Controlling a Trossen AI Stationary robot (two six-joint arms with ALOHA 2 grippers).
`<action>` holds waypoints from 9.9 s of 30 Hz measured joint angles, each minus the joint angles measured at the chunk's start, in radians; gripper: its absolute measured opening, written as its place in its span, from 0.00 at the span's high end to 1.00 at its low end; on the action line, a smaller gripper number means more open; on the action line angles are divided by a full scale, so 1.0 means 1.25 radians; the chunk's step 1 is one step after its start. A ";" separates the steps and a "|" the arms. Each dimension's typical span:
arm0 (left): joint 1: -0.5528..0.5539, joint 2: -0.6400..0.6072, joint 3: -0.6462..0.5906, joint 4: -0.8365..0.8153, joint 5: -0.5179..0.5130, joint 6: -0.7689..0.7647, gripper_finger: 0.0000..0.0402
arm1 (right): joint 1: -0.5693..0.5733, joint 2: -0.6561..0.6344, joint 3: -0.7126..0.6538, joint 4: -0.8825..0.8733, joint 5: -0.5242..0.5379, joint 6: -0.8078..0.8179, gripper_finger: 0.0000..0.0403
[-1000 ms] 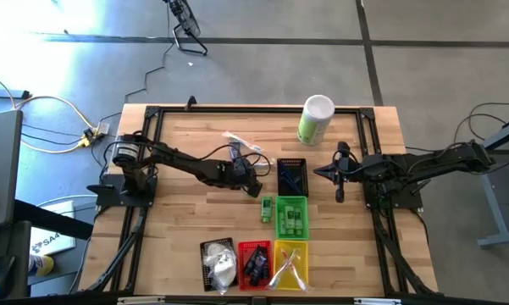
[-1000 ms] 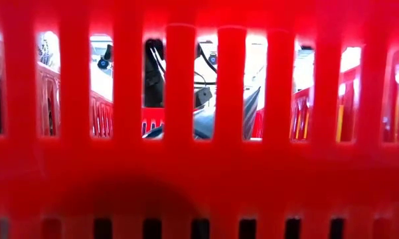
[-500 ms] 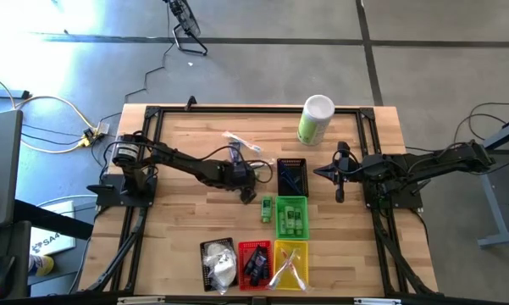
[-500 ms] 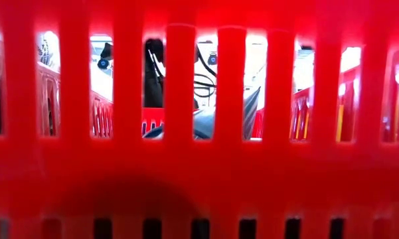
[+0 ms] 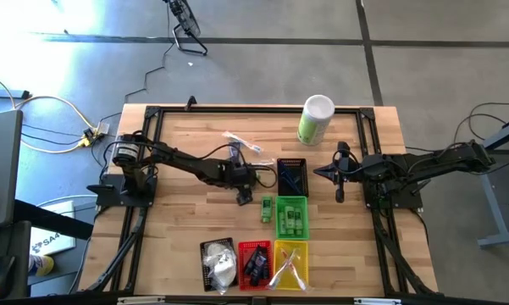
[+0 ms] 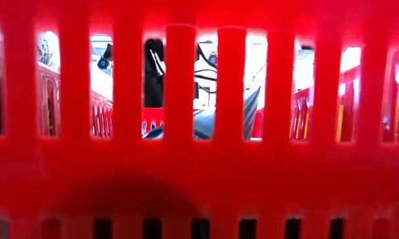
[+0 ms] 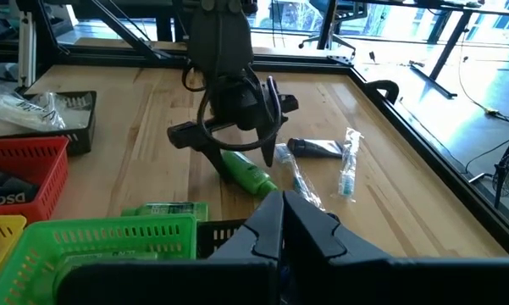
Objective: Pick & Place Travel size toiletries
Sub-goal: Put the green shampoo into the green bin, then put the blue shave cream into the red bin
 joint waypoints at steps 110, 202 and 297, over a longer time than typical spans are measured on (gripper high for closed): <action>0.004 -0.320 -0.001 0.241 -0.176 0.288 0.55 | 0.000 0.191 0.000 0.433 -0.024 0.030 0.99; 0.004 -0.317 0.000 0.285 0.152 0.228 0.55 | -0.076 0.733 0.117 0.985 -0.136 0.005 0.50; 0.005 -0.377 0.000 0.153 0.078 0.289 0.39 | -0.026 0.580 0.117 0.232 -0.377 0.337 0.33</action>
